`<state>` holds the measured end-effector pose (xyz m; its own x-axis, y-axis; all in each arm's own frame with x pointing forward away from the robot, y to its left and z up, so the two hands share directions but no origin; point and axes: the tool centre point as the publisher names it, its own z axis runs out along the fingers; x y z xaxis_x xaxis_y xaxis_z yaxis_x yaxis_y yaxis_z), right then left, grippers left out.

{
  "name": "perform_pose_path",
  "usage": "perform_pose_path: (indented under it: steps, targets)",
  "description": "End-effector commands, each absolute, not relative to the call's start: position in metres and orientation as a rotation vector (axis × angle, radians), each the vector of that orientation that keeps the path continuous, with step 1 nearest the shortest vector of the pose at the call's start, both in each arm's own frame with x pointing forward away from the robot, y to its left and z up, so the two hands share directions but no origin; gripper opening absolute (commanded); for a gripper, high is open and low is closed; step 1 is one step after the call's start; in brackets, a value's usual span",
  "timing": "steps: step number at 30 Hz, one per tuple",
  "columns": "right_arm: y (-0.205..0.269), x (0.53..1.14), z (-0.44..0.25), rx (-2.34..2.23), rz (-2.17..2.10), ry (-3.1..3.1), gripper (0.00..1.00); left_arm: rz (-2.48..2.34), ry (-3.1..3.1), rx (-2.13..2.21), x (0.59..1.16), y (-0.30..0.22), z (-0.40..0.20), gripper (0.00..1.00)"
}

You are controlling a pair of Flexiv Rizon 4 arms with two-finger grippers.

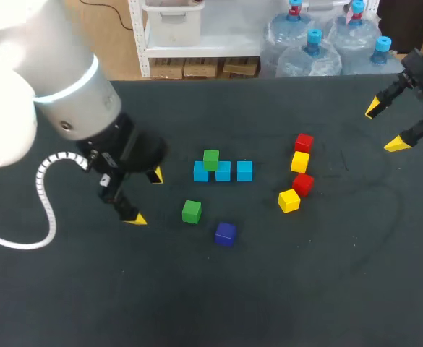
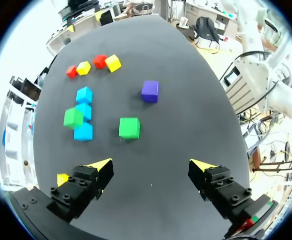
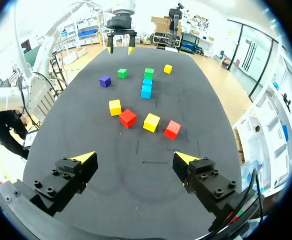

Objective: Place the blue cubes, place green cubes on the blue cubes, place the yellow cubes on the green cubes, then place the red cubes on the yellow cubes, and place purple cube on the red cubes.

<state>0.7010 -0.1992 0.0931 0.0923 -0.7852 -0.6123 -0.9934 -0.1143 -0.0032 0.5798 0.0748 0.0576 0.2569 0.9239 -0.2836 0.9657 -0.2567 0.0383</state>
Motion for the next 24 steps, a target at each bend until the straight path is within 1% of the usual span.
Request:
perform_pose_path:
  steps: [1, 24]
  targets:
    - [-0.199, 0.701, 0.093, -1.958, 0.667, 1.742, 1.0, -0.303, 1.76, 2.341, 0.58, 0.061, 0.052, 1.0]
    - [-0.199, 0.701, 0.093, -1.958, 0.667, 1.742, 1.0, -0.342, 1.7, 2.383, 0.598, 0.033, 0.021, 1.0]
